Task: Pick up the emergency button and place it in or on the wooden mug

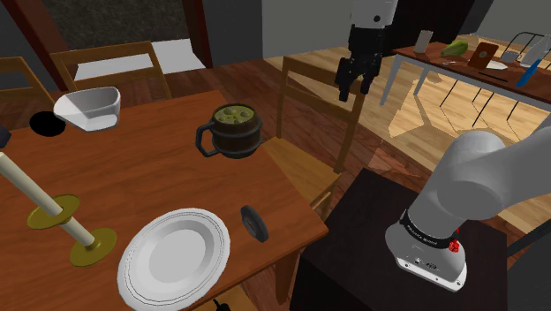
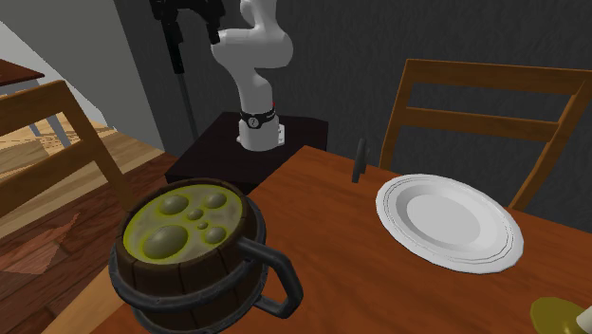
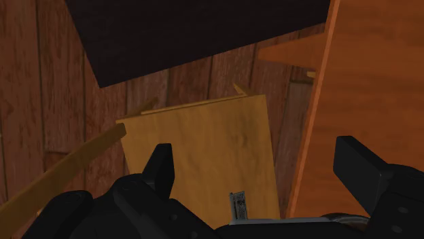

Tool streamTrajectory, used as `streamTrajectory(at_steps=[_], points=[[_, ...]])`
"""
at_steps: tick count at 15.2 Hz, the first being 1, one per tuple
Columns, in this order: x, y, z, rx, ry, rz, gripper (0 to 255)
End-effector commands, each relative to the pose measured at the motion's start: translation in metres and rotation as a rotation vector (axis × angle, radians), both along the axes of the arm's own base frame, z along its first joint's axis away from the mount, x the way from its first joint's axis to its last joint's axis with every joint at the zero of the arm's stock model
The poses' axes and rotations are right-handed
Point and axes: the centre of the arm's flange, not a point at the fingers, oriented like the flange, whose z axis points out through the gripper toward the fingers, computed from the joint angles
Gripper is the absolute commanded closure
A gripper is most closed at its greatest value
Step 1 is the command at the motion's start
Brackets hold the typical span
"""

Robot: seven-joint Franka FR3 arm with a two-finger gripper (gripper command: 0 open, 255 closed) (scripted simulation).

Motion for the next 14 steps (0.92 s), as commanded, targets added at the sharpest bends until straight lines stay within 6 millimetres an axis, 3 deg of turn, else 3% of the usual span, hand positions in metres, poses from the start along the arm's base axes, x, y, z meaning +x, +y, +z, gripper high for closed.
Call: streamTrajectory(at_steps=[1,14], points=[[0.0,0.0,0.0,0.0,0.0,0.0,0],[0.025,0.157,-0.071,-0.016,0.003,0.016,0]])
